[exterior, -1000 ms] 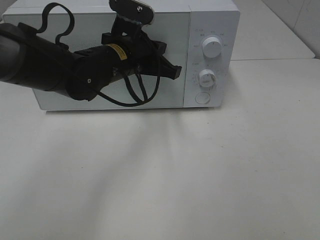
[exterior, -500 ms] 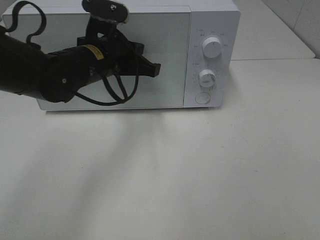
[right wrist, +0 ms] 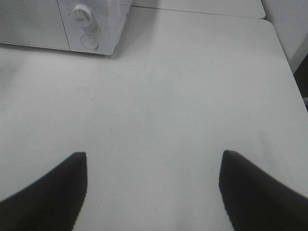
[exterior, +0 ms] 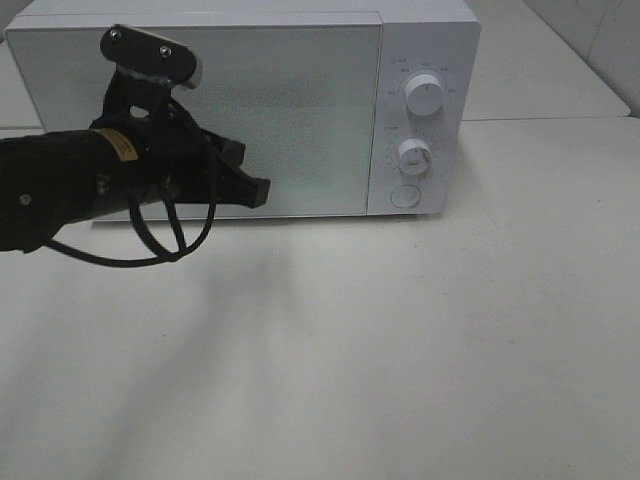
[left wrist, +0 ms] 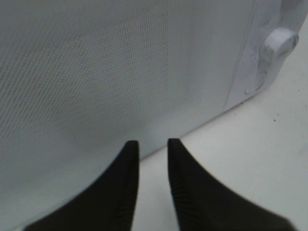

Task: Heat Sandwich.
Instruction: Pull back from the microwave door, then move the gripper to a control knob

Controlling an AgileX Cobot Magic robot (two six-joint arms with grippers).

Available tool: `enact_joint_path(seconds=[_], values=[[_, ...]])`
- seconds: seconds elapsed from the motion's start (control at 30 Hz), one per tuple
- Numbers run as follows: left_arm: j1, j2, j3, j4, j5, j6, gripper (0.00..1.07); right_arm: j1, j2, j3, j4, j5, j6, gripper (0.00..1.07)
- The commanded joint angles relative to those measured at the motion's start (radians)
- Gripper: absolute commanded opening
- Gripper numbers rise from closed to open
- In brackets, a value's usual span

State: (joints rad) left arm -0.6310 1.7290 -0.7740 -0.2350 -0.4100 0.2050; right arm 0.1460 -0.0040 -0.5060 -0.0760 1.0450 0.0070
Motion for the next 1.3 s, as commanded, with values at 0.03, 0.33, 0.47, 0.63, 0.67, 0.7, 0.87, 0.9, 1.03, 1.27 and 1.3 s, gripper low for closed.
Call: enact_joint_path(seconds=[0.03,0.33,0.47,0.63,0.67,0.7,0.87,0.9,1.03,1.27,1.3], values=[[-0.001,-0.051,0.044,-0.060,0.073,-0.009,0.76,-0.006,-0.026,0.001,0.003,-0.012,-0.001,0.74],[0.004,-0.153,0.065,-0.080,0.421,-0.001,0.99,-0.006,-0.026,0.001,0.003,-0.012,-0.001,0.74],[0.004,-0.202,0.065,-0.007,0.565,-0.007,0.98,-0.006,-0.026,0.001,0.003,-0.012,-0.001,0.74],[0.061,-0.258,0.062,-0.005,0.737,-0.117,0.98,-0.006,-0.026,0.001,0.003,-0.012,-0.001,0.74],[0.089,-0.267,0.060,-0.004,0.775,-0.136,0.98,-0.006,-0.026,0.001,0.003,-0.012,-0.001,0.74],[0.144,-0.281,0.060,-0.004,0.849,-0.141,0.98,-0.006,-0.026,0.001,0.003,-0.012,-0.001,0.74],[0.289,-0.329,0.060,0.021,1.008,-0.136,0.98,-0.006,-0.026,0.001,0.003,-0.012,-0.001,0.74],[0.289,-0.329,0.060,0.021,1.008,-0.136,0.98,-0.006,-0.026,0.001,0.003,-0.012,-0.001,0.74],[0.420,-0.386,0.060,0.075,1.151,-0.137,0.98,-0.006,-0.026,0.001,0.003,-0.012,-0.001,0.74],[0.609,-0.469,0.060,0.105,1.313,-0.140,0.98,-0.006,-0.026,0.001,0.003,-0.012,-0.001,0.74],[0.635,-0.488,0.060,0.104,1.336,-0.140,0.98,-0.006,-0.026,0.001,0.003,-0.012,-0.001,0.74]])
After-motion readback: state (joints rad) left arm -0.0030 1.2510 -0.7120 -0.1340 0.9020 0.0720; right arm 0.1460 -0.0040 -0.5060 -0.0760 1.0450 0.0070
